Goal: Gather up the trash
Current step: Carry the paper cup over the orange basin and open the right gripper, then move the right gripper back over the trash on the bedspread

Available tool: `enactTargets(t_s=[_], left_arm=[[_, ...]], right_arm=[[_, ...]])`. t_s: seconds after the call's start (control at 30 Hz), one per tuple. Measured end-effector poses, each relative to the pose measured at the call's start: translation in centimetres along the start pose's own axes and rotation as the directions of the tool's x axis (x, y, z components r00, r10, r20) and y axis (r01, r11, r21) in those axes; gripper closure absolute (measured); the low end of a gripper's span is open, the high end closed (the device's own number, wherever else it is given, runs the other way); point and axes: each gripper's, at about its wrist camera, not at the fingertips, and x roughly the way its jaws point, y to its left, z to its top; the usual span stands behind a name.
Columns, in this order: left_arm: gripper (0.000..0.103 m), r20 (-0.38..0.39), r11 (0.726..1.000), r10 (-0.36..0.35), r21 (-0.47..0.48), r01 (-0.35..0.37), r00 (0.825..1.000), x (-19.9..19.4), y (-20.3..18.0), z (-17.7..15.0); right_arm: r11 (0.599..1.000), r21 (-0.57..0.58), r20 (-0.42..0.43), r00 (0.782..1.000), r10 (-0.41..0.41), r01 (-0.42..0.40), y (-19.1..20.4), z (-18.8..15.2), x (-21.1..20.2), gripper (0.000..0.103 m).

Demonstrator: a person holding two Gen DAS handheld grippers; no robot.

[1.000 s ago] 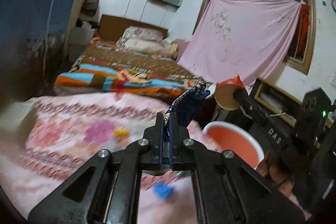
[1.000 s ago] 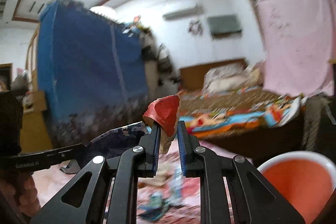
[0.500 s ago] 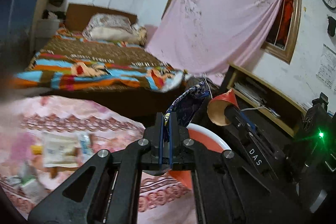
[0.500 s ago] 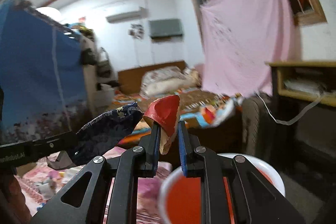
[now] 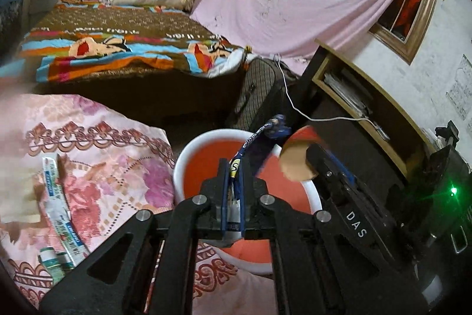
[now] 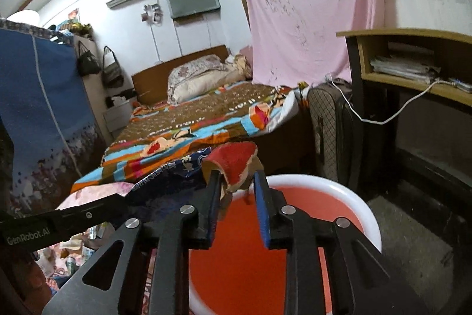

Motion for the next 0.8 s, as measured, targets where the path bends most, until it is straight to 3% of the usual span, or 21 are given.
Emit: enactTargets(t_s=[0.2, 0.43, 0.63, 0.7, 0.8], left_arm=[[0.094, -0.005, 1.000, -0.004, -0.018, 0.004, 1.000, 0.0, 0.3, -0.2], [0.072, 0.113, 0.997, 0.077, 0.003, -0.078, 0.991, -3.8, 1.1, -0.6], [0.050, 0.252, 0.978, 0.202, 0.004, -0.210, 0.946, -8.4, 2.6, -1.5], [0.040, 0.294, 0.966, 0.246, -0.002, -0.257, 0.923, -9.9, 3.3, -1.7], [0.028, 0.357, 0.947, 0.303, -0.008, -0.322, 0.884, -12.1, 4.2, -2.3]], right_arm=[[1.000, 0.007, -0.021, 1.000, -0.006, 0.006, -0.2, 0.1, 0.3, 0.075], [0.999, 0.000, 0.037, 0.998, 0.046, -0.046, 0.5, 0.6, -0.7, 0.063], [0.992, -0.047, 0.123, 0.984, 0.126, -0.121, 2.6, 0.8, -2.5, 0.051], [0.987, -0.067, 0.152, 0.976, 0.155, -0.146, 3.5, 0.8, -3.2, 0.031], [0.978, -0.100, 0.200, 0.959, 0.200, -0.183, 4.8, 0.7, -4.2, 0.021]])
